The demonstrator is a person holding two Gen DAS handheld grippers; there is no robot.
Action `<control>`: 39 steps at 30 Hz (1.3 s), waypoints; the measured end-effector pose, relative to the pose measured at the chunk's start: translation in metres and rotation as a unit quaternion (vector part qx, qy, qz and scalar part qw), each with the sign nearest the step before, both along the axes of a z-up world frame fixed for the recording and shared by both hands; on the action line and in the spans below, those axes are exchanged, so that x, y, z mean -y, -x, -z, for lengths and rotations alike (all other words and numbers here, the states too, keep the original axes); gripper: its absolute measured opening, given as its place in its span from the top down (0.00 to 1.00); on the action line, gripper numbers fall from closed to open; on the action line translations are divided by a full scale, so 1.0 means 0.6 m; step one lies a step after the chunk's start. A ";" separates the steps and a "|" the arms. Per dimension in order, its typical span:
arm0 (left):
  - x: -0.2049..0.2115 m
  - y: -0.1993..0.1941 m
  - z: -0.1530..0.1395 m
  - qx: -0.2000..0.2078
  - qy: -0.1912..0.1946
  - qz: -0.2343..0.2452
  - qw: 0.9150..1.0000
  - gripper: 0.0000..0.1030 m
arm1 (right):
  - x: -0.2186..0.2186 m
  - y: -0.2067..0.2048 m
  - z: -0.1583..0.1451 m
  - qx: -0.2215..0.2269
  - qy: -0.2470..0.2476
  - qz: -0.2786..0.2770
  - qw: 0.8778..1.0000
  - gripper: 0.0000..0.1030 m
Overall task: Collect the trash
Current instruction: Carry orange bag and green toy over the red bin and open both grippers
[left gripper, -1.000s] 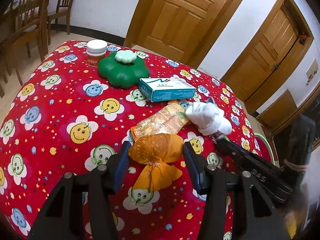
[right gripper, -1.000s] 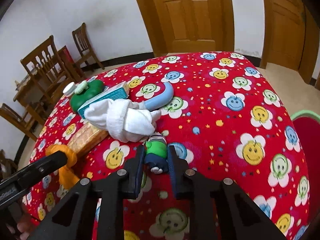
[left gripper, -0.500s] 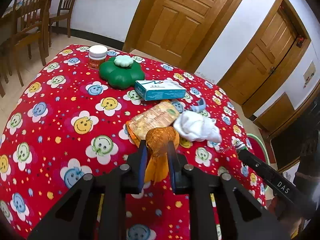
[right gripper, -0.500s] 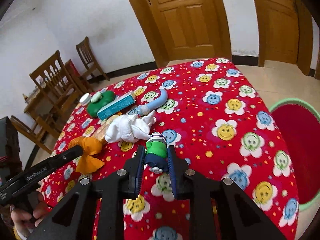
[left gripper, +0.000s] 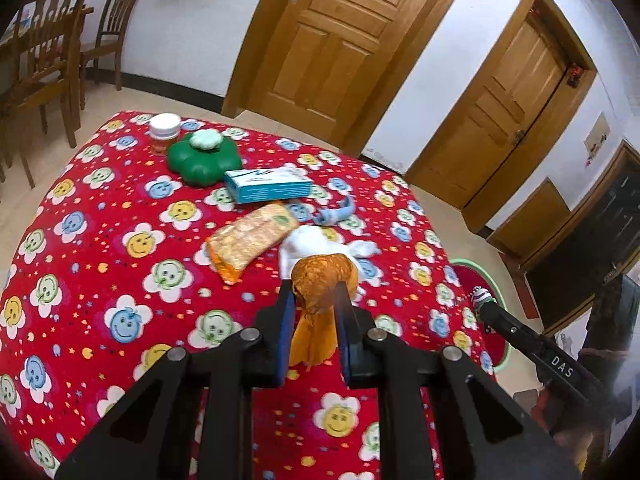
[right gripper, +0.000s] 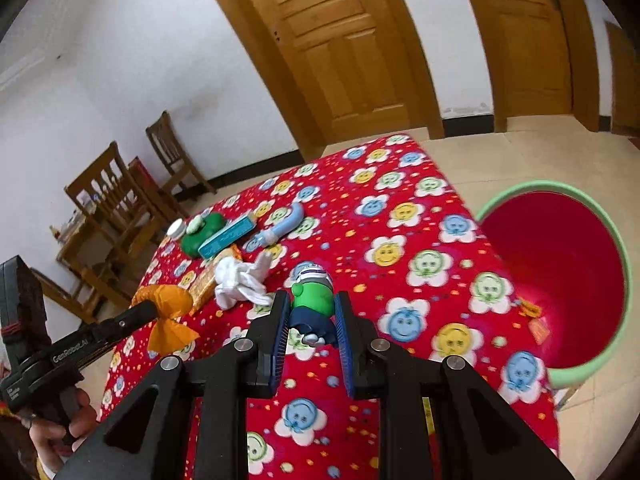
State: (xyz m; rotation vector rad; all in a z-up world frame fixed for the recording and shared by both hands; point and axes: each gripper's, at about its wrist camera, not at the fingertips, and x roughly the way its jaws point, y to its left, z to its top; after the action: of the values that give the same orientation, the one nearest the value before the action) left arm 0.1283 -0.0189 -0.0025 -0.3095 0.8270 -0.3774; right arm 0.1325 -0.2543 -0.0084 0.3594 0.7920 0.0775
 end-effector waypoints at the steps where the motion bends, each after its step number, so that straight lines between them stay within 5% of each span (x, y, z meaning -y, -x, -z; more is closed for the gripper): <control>1: 0.006 0.002 -0.002 0.002 0.000 0.005 1.000 0.82 | 0.006 0.005 -0.002 0.002 -0.001 0.004 1.000 0.78; 14: 0.137 -0.007 -0.025 -0.001 -0.006 0.092 0.996 0.82 | 0.116 0.051 -0.017 0.018 -0.013 0.077 0.997 0.78; 39: 0.348 -0.030 -0.020 -0.002 -0.041 0.200 0.979 0.82 | 0.283 0.089 0.032 -0.008 -0.008 0.195 0.981 0.76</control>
State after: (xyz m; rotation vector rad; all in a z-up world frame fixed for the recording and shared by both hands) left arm 0.1466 -0.2279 0.0097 -0.0641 0.9070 -0.7152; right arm 0.0788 -0.4242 -0.0277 0.5247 0.7250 -0.2864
